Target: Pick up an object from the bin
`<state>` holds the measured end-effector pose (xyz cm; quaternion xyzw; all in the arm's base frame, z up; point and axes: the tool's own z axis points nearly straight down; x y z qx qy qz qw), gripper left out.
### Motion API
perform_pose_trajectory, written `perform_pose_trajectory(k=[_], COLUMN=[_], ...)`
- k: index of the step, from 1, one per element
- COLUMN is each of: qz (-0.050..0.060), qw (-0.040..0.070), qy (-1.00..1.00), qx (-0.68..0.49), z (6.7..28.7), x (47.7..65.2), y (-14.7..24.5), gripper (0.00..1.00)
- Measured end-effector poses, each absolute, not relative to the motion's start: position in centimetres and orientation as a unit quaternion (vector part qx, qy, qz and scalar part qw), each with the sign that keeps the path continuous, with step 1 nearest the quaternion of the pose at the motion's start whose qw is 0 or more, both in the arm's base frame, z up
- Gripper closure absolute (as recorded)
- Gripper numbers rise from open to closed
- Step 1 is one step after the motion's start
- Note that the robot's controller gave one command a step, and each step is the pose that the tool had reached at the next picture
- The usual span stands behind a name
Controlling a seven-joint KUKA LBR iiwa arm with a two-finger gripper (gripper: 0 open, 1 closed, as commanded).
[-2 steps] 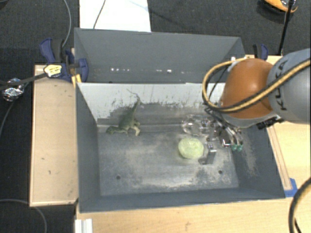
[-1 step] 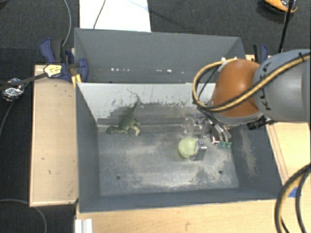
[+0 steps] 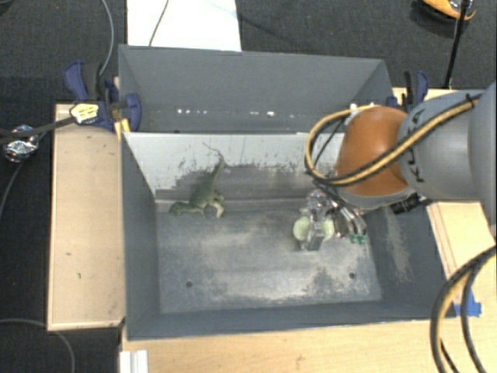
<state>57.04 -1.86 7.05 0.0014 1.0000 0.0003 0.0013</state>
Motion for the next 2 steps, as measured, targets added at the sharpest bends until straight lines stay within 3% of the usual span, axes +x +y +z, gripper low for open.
perform_pose_trajectory(k=[1, 2], qz=[0.0, 0.0], qw=[0.001, 0.007], qy=[1.0, 1.0], qx=[0.001, -0.02], z=[7.0, 24.0], x=[57.0, 57.5], y=[-1.9, -3.1], gripper=[1.0, 1.0])
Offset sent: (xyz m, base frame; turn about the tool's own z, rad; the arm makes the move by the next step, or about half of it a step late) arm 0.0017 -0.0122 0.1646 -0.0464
